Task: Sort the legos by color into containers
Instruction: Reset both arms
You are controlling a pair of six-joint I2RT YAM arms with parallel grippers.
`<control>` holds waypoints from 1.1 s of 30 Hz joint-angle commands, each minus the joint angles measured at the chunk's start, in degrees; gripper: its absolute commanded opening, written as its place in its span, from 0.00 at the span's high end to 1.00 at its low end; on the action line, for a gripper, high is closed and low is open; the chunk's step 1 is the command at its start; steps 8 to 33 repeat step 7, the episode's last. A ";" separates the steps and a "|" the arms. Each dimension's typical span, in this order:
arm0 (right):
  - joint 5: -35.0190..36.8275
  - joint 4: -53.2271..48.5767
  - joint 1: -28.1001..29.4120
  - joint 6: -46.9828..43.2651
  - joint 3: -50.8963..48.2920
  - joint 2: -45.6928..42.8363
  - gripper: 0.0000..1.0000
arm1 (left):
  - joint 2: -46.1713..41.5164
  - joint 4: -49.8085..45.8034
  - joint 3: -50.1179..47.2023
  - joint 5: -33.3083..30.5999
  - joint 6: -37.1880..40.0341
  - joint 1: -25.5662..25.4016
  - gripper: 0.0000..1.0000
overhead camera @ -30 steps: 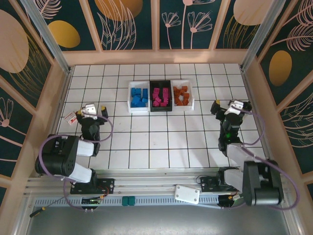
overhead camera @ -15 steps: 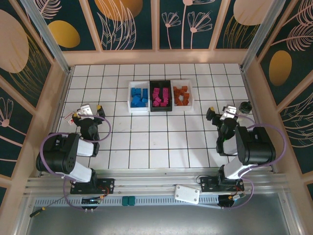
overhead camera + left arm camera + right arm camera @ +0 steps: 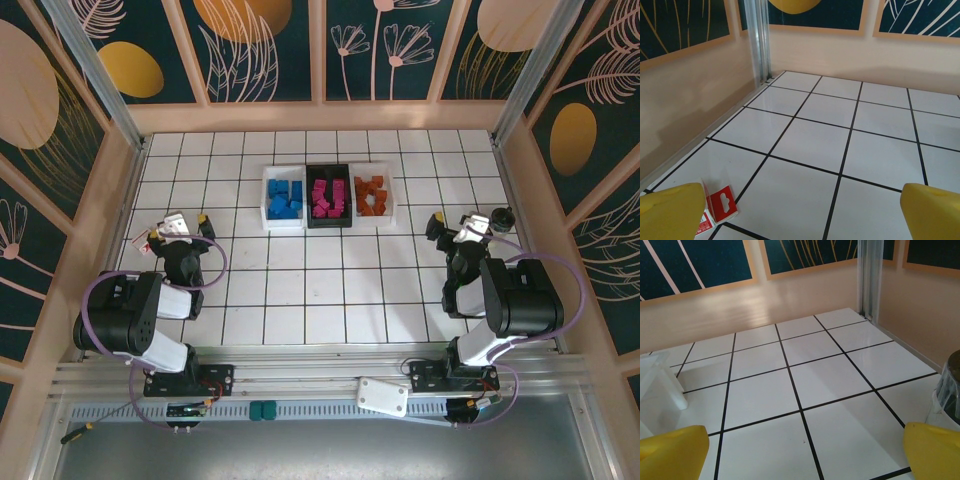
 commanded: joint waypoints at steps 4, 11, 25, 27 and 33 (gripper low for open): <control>1.10 1.81 0.23 0.16 0.43 0.09 0.01 | 0.03 2.77 0.68 -0.77 -1.16 0.34 0.01; 0.94 1.73 0.24 0.01 0.49 0.13 0.01 | -0.04 2.87 0.64 -0.61 -1.15 0.28 0.01; 0.94 1.73 0.24 0.01 0.49 0.13 0.01 | -0.04 2.87 0.64 -0.61 -1.15 0.28 0.01; 0.94 1.73 0.24 0.01 0.49 0.13 0.01 | -0.04 2.87 0.64 -0.61 -1.15 0.28 0.01; 0.94 1.73 0.24 0.01 0.49 0.13 0.01 | -0.04 2.87 0.64 -0.61 -1.15 0.28 0.01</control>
